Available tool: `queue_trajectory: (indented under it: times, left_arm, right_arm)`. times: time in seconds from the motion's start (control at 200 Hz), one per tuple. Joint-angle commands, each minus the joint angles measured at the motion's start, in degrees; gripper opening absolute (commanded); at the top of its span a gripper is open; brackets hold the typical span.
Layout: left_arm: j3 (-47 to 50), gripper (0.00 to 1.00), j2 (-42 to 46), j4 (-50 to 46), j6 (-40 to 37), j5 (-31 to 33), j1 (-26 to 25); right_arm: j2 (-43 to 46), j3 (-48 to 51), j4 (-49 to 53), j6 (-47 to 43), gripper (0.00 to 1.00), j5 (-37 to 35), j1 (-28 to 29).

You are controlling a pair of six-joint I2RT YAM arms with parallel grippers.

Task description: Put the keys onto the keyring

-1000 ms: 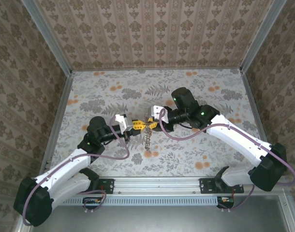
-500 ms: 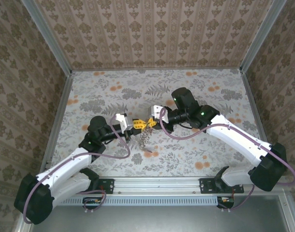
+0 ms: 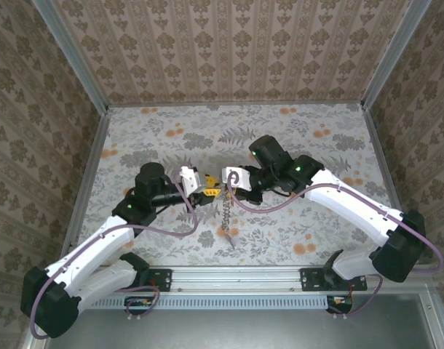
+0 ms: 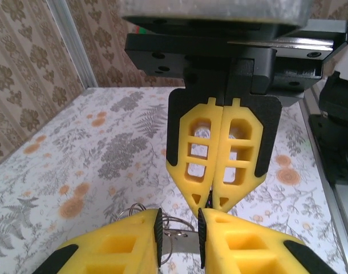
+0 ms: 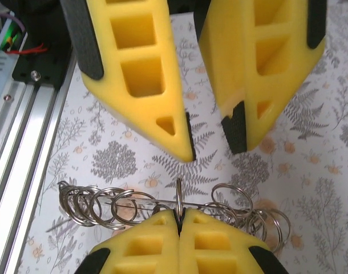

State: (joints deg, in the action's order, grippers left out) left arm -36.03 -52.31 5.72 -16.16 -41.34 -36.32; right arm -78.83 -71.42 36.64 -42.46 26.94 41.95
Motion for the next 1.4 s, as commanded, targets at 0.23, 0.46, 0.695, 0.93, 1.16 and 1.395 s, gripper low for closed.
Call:
queue_trajectory:
  times: [0.23, 0.46, 0.695, 0.93, 1.16, 1.395]
  left_arm:
    - [-2.3, 0.26, -2.5, -5.4, -3.5, -1.2, -0.9]
    - [-2.8, 0.24, -4.7, -2.5, -2.6, -1.2, -2.4]
    - [-2.6, 0.05, -5.2, -0.7, -2.4, -0.6, -3.3]
    - [1.2, 0.0, -3.5, 9.4, 2.1, -0.5, -3.2]
    - [4.6, 0.0, -4.5, 21.9, 9.6, -4.9, -2.3]
    - [6.2, 0.0, -6.0, 29.8, 13.6, -6.5, -2.3]
  right_arm:
    - [0.6, -1.9, -1.1, 2.1, 0.0, -0.1, 0.3]
    - [0.9, -1.3, -3.1, 3.6, 0.0, 1.1, 0.5]
    - [1.3, -0.6, -3.5, 4.0, 0.0, 1.7, 0.4]
    - [4.4, 3.2, -5.5, 5.2, 0.07, 5.9, -1.1]
    - [8.3, 7.8, -8.9, 8.0, 0.19, 10.9, -4.6]
    - [9.3, 8.7, -8.6, 8.1, 0.19, 10.2, -5.4]
